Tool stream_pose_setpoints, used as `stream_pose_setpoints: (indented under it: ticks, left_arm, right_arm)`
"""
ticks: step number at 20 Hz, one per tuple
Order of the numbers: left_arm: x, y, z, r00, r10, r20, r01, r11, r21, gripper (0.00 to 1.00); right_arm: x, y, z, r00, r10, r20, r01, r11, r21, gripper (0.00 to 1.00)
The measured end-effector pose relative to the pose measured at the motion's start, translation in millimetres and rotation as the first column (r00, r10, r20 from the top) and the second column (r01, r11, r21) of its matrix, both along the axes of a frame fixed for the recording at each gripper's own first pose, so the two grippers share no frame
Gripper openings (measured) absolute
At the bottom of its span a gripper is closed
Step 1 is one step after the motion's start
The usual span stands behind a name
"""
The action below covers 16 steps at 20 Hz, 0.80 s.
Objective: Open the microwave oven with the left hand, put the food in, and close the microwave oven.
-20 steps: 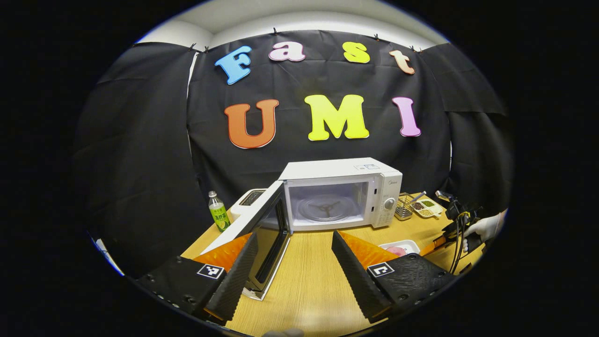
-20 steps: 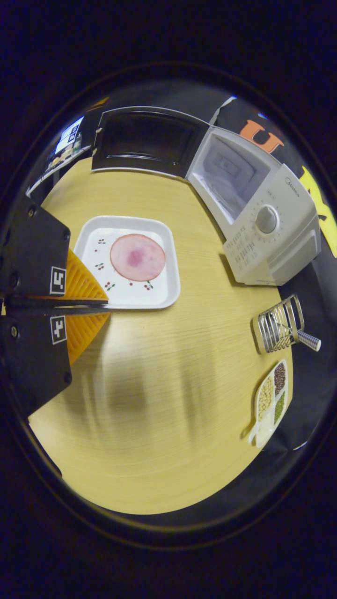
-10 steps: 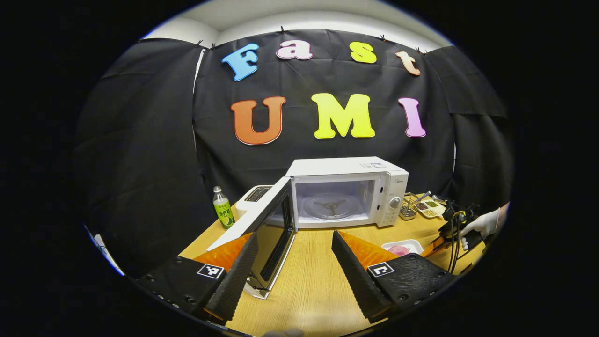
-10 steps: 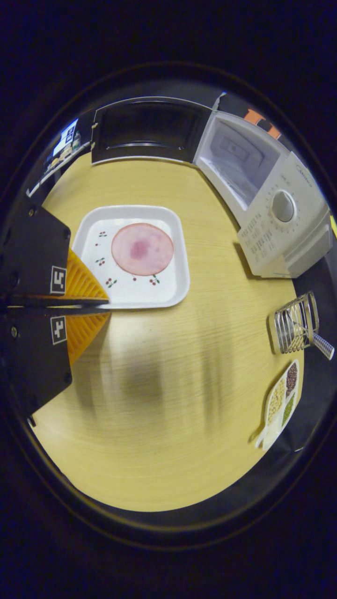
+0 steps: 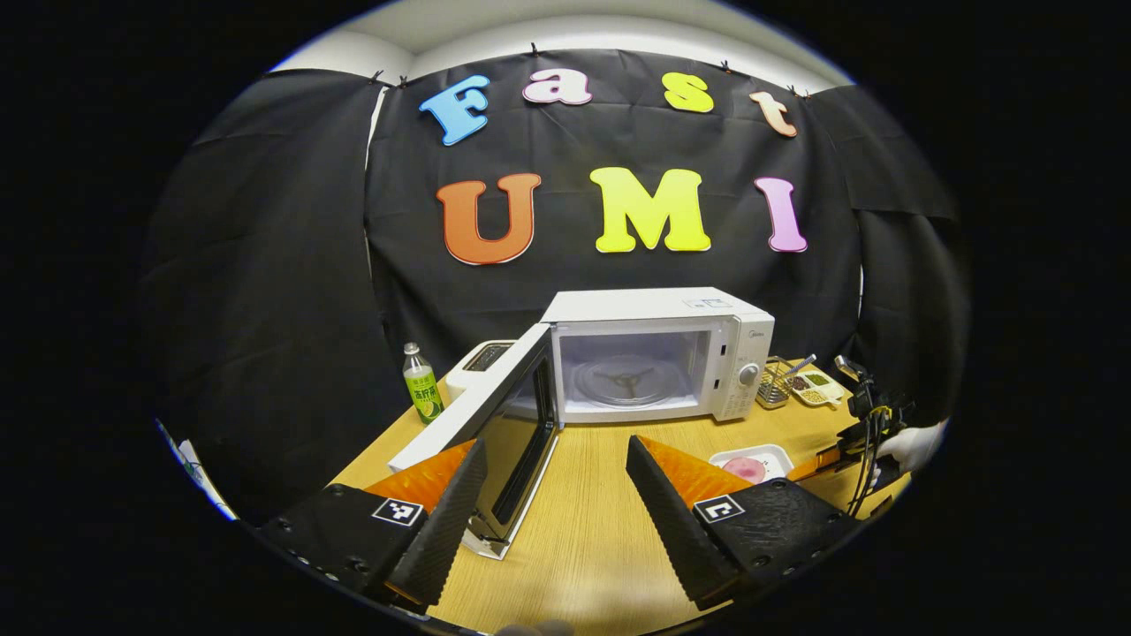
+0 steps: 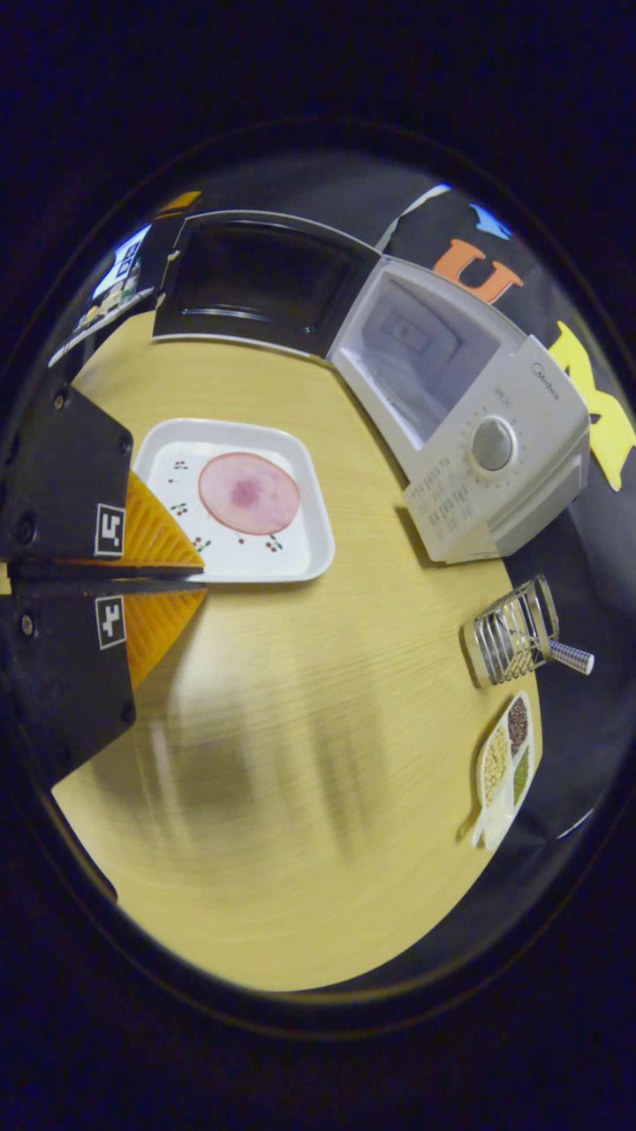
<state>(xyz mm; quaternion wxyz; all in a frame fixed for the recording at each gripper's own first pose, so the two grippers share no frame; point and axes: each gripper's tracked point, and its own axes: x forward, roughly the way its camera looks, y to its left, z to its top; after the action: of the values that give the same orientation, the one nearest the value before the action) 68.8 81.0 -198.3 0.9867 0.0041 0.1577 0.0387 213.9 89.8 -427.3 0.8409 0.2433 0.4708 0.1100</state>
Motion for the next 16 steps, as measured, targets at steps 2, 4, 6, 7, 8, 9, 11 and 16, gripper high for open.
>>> stream_pose_setpoints:
  ticks: [2,4,6,7,8,9,11,16]
  left_arm:
    - [1,-2,3,1.000,-0.009,-0.014,0.010,1.000,0.030,0.95]
    - [3,-6,7,1.000,-0.025,-0.019,0.026,0.998,0.056,0.95]
    - [3,-12,8,0.999,-0.042,-0.024,0.044,0.997,0.060,0.95]
    - [3,-15,10,0.999,-0.049,-0.024,0.050,0.997,0.055,0.95]
    - [4,-15,12,0.999,-0.050,-0.021,0.051,0.997,0.052,0.95]
    - [4,-16,14,0.999,-0.051,-0.018,0.052,0.997,0.049,0.95]
    - [5,-16,18,0.999,-0.048,-0.004,0.048,0.998,0.036,0.95]
    - [9,-15,33,0.997,-0.046,0.062,0.043,0.998,0.044,0.95]
  right_arm:
    - [5,7,1,0.999,-0.042,0.025,0.040,0.996,0.081,0.03]
    - [8,17,13,0.994,-0.092,0.063,0.081,0.984,0.158,0.03]
    - [11,27,30,0.988,-0.119,0.102,0.095,0.973,0.208,0.03]
    - [14,30,37,0.983,-0.134,0.122,0.104,0.968,0.229,0.03]
    - [17,34,45,0.979,-0.143,0.144,0.104,0.964,0.246,0.03]
    - [21,35,52,0.973,-0.167,0.162,0.121,0.958,0.261,0.03]
    - [32,45,68,0.956,-0.225,0.190,0.161,0.939,0.305,0.03]
    - [51,104,104,0.898,-0.350,0.266,0.234,0.892,0.386,0.00]
